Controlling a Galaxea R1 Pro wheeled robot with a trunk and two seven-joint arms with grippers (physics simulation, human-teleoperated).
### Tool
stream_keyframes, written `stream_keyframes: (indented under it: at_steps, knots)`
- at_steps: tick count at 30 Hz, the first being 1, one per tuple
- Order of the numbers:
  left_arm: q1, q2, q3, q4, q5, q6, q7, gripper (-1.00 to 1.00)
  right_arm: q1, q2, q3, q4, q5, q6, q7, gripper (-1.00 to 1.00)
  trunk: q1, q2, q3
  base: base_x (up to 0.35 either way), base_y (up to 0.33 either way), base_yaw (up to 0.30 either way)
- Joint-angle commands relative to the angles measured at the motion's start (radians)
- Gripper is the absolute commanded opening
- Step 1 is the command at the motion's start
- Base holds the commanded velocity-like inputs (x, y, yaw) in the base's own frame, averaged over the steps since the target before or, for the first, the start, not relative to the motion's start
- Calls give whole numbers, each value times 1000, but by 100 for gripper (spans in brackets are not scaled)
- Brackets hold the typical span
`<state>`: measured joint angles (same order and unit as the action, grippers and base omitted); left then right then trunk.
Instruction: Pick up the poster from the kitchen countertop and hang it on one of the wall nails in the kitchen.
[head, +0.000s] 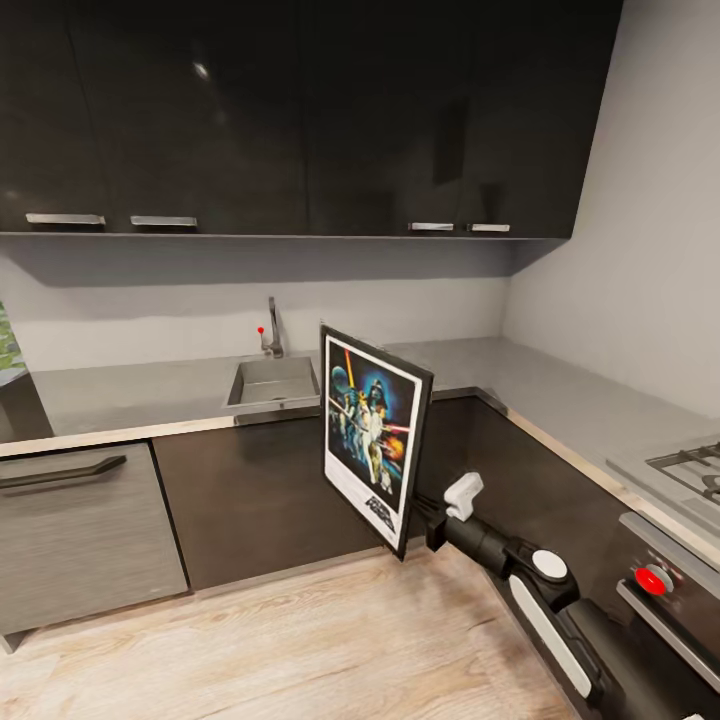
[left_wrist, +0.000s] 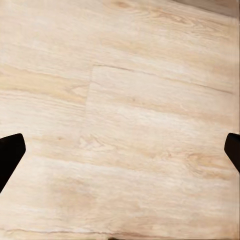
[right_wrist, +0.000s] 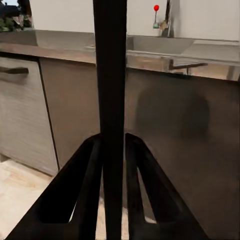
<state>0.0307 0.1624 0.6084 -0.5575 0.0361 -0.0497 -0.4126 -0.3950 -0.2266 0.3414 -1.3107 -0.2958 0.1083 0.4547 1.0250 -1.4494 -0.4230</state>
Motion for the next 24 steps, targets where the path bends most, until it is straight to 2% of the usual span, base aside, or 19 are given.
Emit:
stream_keyframes:
  at_steps: [1, 8, 19, 24]
  knots:
    - [0, 0, 4, 0, 3, 0, -34, 100, 6, -1, -2, 22, -14, 9, 13, -100, 0, -1, -1, 0, 0, 0]
    - [0, 0, 8, 17, -2, -2, -62, 100, 13, -1, -4, 90, -16, 9, 66, -100, 0, -1, -1, 0, 0, 0]
    - [0, -1, 7, 30, -2, -2, -64, 100, 13, 0, -2, 94, -18, 11, 93, -100, 0, -1, -1, 0, 0, 0]
    - [0, -1, 6, 30, -2, -1, -63, 100, 13, 0, -4, 92, -19, 14, 100, -100, 0, -1, -8, 0, 0, 0]
